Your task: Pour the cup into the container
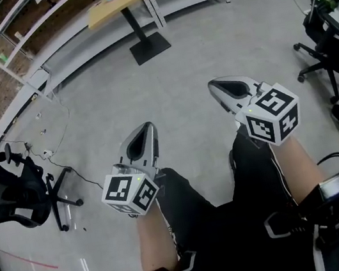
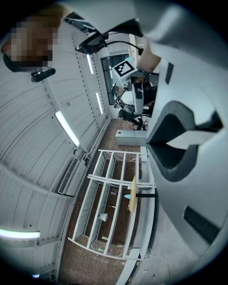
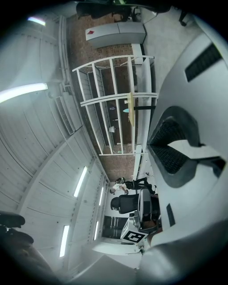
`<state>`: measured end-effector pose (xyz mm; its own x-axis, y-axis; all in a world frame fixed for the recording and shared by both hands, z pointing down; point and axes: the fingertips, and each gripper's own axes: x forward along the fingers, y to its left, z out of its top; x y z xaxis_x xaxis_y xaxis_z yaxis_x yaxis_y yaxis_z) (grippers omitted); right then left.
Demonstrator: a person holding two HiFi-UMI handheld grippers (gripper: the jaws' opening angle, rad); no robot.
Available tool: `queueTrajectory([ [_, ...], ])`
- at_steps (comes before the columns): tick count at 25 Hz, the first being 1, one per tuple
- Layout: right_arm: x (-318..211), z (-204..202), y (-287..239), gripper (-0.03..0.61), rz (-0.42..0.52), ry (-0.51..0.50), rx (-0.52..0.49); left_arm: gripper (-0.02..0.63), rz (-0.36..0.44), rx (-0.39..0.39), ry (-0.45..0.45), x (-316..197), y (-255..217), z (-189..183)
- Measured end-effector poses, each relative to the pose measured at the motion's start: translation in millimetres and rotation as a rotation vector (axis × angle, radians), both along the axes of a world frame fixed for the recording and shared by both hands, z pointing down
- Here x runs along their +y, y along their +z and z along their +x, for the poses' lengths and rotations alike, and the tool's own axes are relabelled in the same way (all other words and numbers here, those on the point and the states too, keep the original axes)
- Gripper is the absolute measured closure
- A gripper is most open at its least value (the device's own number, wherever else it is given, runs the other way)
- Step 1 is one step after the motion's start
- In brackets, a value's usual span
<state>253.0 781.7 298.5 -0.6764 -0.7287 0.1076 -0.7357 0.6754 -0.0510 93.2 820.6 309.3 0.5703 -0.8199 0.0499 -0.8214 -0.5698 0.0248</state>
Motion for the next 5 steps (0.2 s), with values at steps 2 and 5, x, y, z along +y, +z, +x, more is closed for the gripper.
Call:
queueTrajectory([
  [2, -1.4, -3.2, 1.6, 0.577, -0.001, -0.006, 0.0, 0.612, -0.009, -0.006, -0.008, -1.8, 4.1, -3.4],
  [5, -5.5, -8.6, 3.3, 0.577, 0.001, -0.016, 0.01, 0.612, -0.014, -0.005, -0.018, -4.8, 7.1, -8.6],
])
